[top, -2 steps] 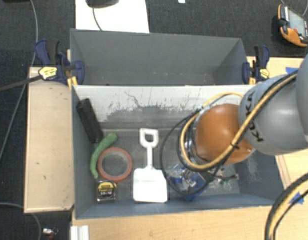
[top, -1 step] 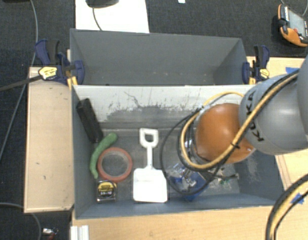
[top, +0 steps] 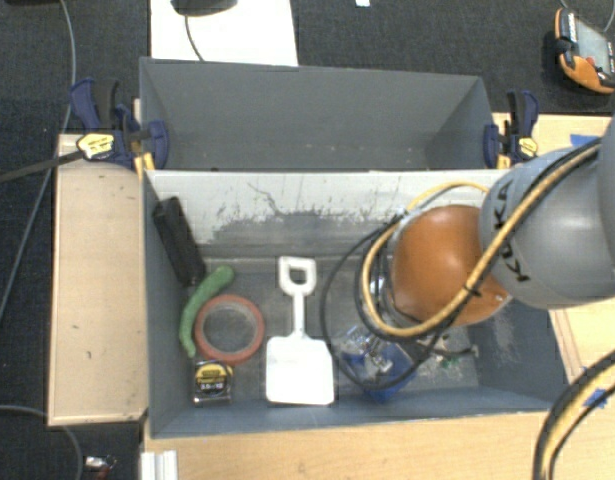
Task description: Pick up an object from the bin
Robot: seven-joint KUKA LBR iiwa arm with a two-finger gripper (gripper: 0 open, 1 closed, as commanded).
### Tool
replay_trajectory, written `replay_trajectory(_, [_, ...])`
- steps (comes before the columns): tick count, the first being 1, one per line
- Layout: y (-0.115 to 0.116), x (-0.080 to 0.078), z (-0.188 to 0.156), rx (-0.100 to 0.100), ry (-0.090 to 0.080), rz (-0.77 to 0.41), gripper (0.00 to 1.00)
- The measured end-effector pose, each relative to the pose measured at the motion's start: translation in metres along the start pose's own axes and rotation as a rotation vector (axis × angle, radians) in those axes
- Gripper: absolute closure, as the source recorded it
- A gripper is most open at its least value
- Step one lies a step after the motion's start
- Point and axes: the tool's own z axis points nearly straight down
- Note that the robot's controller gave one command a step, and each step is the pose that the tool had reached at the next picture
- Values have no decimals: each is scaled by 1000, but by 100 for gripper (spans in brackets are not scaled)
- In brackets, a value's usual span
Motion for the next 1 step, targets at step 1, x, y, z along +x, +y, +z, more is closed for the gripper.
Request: replay_trajectory(1, [0,0,-5,0,-1,0,100])
